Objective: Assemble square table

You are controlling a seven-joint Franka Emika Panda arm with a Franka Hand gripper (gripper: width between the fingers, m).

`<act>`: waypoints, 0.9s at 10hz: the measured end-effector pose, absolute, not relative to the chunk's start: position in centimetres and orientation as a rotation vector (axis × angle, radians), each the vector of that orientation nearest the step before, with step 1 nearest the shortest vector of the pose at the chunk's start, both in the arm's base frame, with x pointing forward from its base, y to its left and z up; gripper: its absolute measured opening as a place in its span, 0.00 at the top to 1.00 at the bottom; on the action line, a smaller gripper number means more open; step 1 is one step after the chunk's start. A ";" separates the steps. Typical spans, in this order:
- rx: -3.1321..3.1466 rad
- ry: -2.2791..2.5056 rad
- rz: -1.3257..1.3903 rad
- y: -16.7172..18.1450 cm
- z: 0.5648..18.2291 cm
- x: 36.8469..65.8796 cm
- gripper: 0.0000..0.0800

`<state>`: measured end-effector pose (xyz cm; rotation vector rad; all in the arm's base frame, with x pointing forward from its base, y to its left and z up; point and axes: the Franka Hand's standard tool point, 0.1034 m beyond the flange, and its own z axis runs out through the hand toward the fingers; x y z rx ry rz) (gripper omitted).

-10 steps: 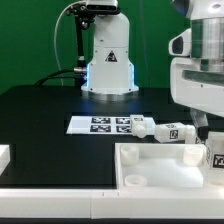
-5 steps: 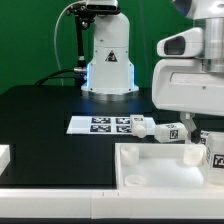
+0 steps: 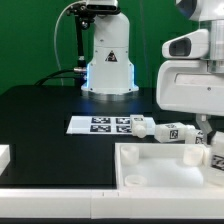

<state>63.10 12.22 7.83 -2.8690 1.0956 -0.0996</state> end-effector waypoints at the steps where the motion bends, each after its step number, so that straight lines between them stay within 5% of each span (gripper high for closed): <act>1: -2.847 1.148 -0.098 12.2 7.8 63.1 0.63; 9: -1.807 2.381 0.033 13.2 7.4 64.9 0.64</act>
Offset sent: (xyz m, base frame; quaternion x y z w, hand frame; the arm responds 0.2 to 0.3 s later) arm 0.0004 -0.0077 -0.0079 -0.0152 0.0157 0.2783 0.9602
